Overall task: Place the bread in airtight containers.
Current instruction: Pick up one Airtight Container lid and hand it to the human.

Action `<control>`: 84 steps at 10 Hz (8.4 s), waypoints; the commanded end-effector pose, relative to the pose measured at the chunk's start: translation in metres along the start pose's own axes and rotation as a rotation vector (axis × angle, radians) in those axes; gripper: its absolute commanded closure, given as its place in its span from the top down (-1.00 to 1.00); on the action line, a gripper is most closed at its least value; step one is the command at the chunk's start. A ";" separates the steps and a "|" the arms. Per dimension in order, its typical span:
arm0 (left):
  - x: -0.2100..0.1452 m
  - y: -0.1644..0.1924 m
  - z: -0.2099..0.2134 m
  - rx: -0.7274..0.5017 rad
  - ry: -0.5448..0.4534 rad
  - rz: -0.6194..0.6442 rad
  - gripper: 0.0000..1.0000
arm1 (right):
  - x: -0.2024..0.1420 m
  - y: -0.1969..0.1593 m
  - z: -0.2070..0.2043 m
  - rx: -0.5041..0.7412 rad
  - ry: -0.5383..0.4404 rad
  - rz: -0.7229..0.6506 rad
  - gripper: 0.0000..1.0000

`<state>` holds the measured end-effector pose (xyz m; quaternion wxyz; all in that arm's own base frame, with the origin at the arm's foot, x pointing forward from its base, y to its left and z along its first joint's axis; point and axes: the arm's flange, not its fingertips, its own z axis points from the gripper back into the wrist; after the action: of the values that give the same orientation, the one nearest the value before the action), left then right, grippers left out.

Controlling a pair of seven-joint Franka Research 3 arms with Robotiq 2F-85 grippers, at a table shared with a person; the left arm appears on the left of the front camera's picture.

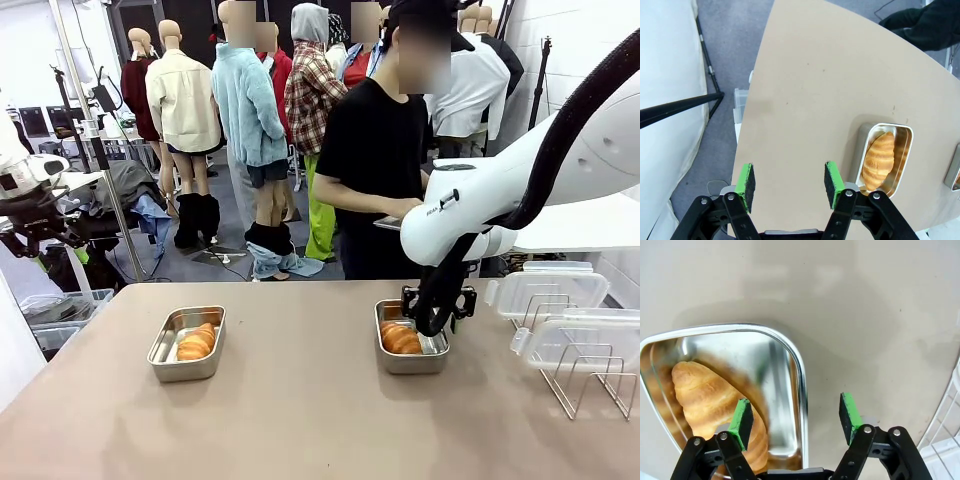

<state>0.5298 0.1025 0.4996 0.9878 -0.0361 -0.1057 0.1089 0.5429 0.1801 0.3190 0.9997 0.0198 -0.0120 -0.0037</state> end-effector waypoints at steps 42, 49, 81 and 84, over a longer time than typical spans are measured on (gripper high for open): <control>0.000 0.000 0.003 0.019 -0.008 0.006 0.45 | -0.157 -0.200 0.226 0.075 0.061 1.594 0.71; 0.000 0.000 0.003 0.019 -0.008 0.006 0.45 | -0.157 -0.200 0.226 0.075 0.061 1.594 0.71; 0.000 0.000 0.003 0.019 -0.008 0.006 0.45 | -0.152 -0.186 0.151 -0.014 0.084 1.519 0.71; 0.000 0.000 0.003 0.019 -0.008 0.006 0.45 | -0.135 -0.194 0.134 -0.069 0.061 1.447 0.71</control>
<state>0.5299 0.1025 0.5002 0.9877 -0.0360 -0.1063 0.1088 0.3986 -0.0160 0.4481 0.7403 -0.0087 -0.0027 0.6722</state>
